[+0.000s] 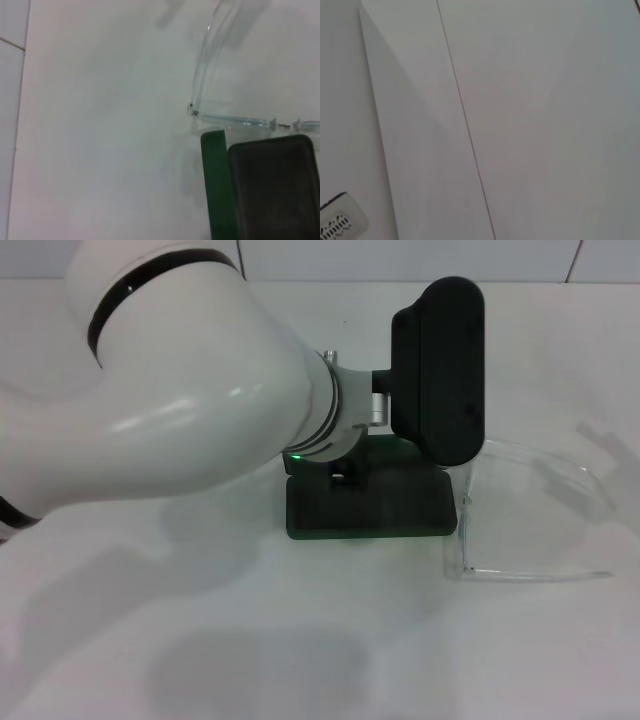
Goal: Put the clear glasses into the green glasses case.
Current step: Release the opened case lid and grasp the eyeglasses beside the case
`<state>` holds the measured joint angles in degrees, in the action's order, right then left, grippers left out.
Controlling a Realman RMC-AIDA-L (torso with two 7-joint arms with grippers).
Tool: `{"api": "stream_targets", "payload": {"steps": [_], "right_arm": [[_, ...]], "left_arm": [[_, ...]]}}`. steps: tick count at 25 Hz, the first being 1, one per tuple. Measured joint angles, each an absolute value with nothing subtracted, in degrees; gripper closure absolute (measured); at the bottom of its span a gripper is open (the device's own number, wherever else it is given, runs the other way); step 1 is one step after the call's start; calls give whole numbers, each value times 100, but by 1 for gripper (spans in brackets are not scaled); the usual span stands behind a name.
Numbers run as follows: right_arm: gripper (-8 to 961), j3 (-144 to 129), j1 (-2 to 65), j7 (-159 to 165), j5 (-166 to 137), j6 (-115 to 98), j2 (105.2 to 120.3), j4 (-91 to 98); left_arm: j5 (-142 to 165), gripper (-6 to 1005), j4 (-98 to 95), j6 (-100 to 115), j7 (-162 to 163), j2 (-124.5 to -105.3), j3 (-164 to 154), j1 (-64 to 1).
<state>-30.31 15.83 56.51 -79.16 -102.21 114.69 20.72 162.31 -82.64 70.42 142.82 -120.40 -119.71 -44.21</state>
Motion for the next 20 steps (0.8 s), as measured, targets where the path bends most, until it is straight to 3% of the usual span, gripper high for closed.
{"api": "stream_targets", "payload": {"steps": [10, 20], "right_arm": [[101, -3023, 1584, 5592, -7916, -10155, 11470, 1986], [102, -3327, 1867, 6622, -8948, -9145, 11340, 2843]], "left_arm": [[16234, 554, -9268, 7543, 14290, -12017, -11596, -4102], [15072, 554, -11114, 7726, 14175, -12007, -9834, -2928]]}}
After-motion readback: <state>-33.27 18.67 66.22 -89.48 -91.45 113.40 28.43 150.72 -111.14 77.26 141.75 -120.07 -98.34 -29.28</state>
